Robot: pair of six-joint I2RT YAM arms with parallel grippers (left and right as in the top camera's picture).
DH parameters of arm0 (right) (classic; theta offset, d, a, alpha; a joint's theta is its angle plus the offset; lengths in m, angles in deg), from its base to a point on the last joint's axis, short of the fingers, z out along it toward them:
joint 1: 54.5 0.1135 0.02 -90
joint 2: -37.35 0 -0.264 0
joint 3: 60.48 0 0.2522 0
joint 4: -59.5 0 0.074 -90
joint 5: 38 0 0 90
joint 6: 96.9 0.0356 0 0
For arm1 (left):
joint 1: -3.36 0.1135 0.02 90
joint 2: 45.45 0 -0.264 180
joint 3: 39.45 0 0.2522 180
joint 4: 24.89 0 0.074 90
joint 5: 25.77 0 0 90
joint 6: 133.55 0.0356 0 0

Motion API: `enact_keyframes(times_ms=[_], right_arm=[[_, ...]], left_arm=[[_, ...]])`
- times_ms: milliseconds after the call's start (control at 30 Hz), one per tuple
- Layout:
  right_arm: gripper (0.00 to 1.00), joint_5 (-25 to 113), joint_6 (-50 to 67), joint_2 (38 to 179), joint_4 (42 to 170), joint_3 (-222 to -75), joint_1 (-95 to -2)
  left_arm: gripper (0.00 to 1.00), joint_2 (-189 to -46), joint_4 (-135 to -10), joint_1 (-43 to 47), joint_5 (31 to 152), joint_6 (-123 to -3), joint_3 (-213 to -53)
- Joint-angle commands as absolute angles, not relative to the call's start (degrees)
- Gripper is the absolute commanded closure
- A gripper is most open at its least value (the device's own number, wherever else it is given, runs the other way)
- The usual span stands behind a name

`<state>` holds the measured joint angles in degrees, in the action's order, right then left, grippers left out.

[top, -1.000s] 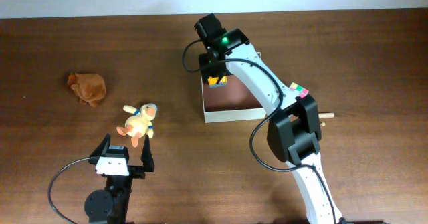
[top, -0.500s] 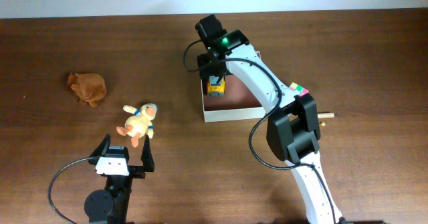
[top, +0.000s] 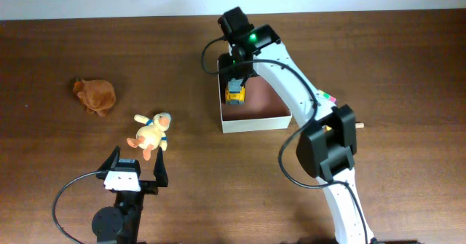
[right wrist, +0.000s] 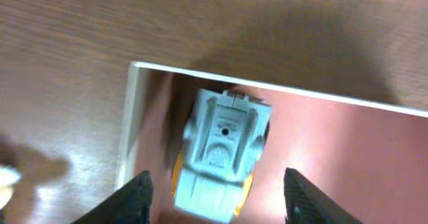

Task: Pack container
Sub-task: 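Lower the truck into the box's left side and open the right gripper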

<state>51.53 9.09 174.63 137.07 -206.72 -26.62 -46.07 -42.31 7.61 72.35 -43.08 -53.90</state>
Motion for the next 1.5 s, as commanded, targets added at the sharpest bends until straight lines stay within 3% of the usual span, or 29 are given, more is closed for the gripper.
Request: enact_keyframes(times_ms=[0,100,500,1233,1467], right_arm=[[0.5,51.4,8.09,170.12,138.36,-208.58,-27.45],[0.56,53.11,8.11,170.28,140.4,-208.49,-28.72],[0.66,54.2,8.13,173.05,140.55,-203.25,-30.58],[0.66,53.72,8.37,173.62,127.04,-189.35,-30.53],[0.66,47.8,6.03,173.62,123.76,-189.26,-30.53]], left_arm=[[0.01,-45.79,-42.58,7.37,72.11,-42.2,-53.75],[0.01,-45.79,-42.58,7.37,72.11,-42.2,-53.73],[0.01,-45.79,-42.58,7.37,72.11,-42.2,-53.73],[0.01,-45.79,-42.58,7.37,72.11,-42.2,-53.73],[0.01,-45.79,-42.58,7.37,72.11,-42.2,-53.73]])
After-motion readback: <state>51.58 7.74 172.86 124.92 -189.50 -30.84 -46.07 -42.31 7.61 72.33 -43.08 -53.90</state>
